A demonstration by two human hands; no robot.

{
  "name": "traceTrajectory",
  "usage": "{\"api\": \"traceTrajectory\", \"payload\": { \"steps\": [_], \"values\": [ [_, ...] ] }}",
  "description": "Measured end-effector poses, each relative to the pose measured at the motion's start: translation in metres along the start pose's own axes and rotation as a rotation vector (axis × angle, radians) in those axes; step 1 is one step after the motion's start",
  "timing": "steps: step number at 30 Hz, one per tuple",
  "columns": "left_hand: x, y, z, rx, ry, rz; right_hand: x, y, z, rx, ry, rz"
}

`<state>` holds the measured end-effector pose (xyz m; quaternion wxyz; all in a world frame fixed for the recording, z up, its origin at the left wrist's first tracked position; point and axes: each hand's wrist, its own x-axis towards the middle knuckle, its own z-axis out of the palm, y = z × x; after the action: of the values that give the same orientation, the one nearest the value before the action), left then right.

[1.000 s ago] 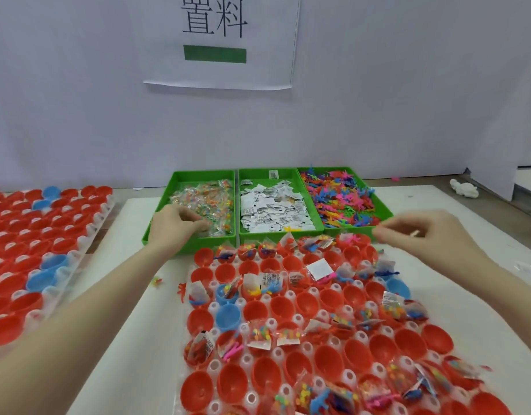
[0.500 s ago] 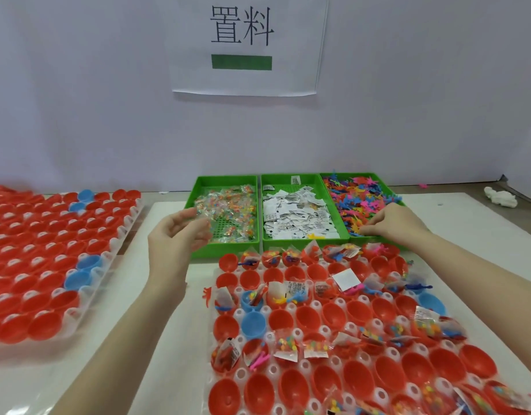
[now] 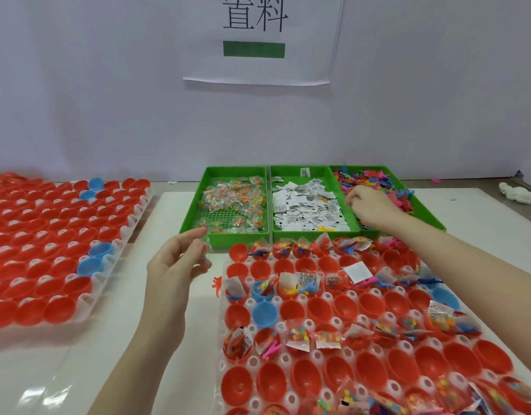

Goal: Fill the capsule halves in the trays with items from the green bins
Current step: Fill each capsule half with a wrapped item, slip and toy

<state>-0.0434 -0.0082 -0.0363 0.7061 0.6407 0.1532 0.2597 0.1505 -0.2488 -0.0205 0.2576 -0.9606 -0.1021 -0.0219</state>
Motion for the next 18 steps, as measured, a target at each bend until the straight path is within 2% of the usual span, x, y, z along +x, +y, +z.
{"api": "traceTrajectory", "payload": {
  "steps": [4,6,10,18],
  "values": [
    [0.0,-0.001,-0.003,-0.011,0.021,-0.001,0.005,-0.018,0.01,-0.219,-0.257,-0.04],
    [0.0,-0.001,-0.003,-0.01,0.017,-0.003,0.005,-0.022,0.013,-0.278,-0.281,-0.027],
    [-0.001,-0.001,-0.001,0.013,-0.004,-0.002,0.004,-0.028,0.015,-0.338,-0.27,0.0],
    [-0.003,0.0,0.0,0.047,-0.013,-0.001,-0.005,-0.031,0.016,-0.398,-0.09,-0.014]
  ]
}}
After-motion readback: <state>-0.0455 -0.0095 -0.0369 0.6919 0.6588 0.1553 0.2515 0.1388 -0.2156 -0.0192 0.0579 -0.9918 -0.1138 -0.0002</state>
